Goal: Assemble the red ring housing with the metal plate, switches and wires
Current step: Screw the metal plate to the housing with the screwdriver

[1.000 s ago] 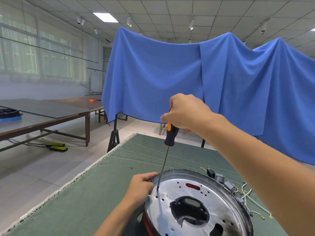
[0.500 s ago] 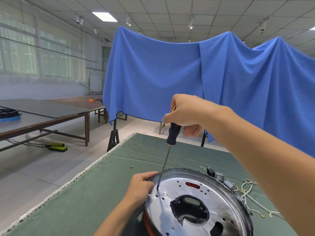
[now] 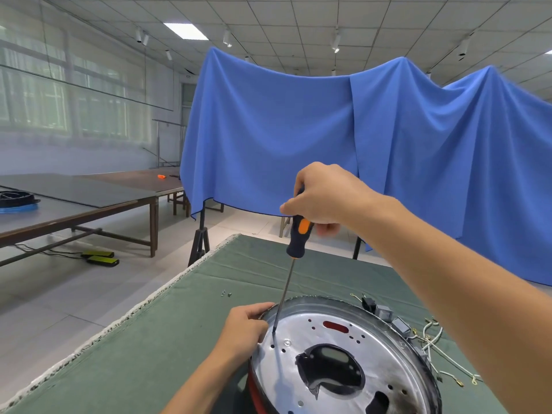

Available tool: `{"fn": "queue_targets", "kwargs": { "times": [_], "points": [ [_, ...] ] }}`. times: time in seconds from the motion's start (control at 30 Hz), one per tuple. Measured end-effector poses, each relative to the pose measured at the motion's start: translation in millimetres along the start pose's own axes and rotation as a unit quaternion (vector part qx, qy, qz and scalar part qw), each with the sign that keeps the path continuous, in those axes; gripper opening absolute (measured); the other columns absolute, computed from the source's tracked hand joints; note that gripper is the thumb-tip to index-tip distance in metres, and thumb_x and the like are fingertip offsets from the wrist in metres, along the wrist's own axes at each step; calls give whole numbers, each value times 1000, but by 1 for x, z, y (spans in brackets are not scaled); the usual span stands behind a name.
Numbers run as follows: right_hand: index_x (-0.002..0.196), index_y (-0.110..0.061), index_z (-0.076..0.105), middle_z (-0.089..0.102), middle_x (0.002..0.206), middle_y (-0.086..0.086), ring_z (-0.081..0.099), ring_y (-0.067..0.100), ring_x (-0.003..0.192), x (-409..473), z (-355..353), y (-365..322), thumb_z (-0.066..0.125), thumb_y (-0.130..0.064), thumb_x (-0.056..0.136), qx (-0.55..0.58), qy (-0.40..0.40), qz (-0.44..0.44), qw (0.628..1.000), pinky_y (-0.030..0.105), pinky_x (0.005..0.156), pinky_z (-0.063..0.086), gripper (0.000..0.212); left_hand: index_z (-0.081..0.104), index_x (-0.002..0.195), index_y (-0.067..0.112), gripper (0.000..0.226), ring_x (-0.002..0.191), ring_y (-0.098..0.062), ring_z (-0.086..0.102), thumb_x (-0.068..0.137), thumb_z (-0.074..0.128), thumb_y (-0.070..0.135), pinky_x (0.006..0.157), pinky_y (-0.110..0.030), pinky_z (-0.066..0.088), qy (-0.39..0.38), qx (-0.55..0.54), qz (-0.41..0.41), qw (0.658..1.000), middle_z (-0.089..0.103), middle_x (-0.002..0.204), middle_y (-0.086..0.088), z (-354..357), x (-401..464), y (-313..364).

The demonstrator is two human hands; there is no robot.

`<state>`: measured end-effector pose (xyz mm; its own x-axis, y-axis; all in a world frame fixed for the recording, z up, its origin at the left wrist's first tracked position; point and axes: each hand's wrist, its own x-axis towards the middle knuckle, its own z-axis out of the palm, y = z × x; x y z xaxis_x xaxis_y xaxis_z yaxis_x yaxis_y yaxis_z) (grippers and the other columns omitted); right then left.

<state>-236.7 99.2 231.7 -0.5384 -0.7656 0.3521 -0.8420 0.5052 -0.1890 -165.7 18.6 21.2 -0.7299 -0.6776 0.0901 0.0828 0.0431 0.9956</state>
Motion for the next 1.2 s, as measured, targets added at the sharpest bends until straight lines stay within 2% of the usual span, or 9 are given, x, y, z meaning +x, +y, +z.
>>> {"fn": "queue_targets", "kwargs": {
  "times": [0.07,0.13,0.23,0.43,0.6,0.77,0.93,1.1,1.2],
  "points": [
    [67,-14,43,53,58,0,48,17,44,-1,0,0,61,-36,86,-88,50,6,995,22,44,32,35,72,72,19,62,37,-1,48,69,32,-29,40,-10,35,-2,-6,3,1000,66,55,5,0,-2,1],
    [75,-14,47,62,63,1,60,17,45,-1,-4,-1,61,-43,86,-49,-18,22,998,24,48,45,33,71,71,18,61,35,0,46,70,32,-29,39,-9,34,-5,-11,5,1000,65,53,6,0,-2,1],
    [103,-10,55,73,82,11,73,26,65,0,-11,-2,60,-21,86,58,-124,38,990,40,69,60,21,70,73,18,61,34,1,46,71,32,-30,39,-9,34,-3,-10,8,1000,64,50,8,0,-1,0],
    [67,-16,50,60,41,-4,58,14,32,0,-6,-2,59,-30,82,-30,-13,28,999,22,47,43,23,70,68,20,62,37,0,49,70,33,-29,41,-10,37,1,0,13,1000,66,53,8,0,1,-2],
    [84,-9,56,73,65,8,70,22,54,0,-8,-7,61,-20,78,39,-100,26,994,40,67,60,14,71,68,22,64,43,1,54,68,33,-29,43,-10,38,1,0,18,1000,69,59,10,-1,3,-5],
    [65,-15,44,56,51,-2,53,15,39,0,-2,-4,62,-29,82,-69,21,-2,997,20,43,36,28,74,61,29,71,47,1,56,67,34,-29,46,-10,41,-1,0,23,1000,69,60,9,0,4,-6],
    [94,-8,57,73,70,8,69,20,50,1,-10,-5,67,-24,81,41,-115,9,992,30,54,58,23,72,65,27,68,46,1,55,68,34,-28,46,-11,40,-6,3,32,999,70,62,9,-2,6,-9],
    [62,-15,43,54,54,-1,46,16,43,-1,0,3,61,-30,81,-92,65,-6,994,22,44,28,30,74,68,28,68,51,-3,56,67,35,-27,49,-12,41,-9,9,30,999,72,68,4,-3,8,-11],
    [78,-17,48,64,64,-3,62,17,47,-2,1,4,62,-35,80,-33,-3,-4,999,26,49,46,24,74,65,30,68,54,-4,58,68,35,-26,51,-13,43,-5,11,28,1000,72,68,6,-3,9,-12]
  ]
}}
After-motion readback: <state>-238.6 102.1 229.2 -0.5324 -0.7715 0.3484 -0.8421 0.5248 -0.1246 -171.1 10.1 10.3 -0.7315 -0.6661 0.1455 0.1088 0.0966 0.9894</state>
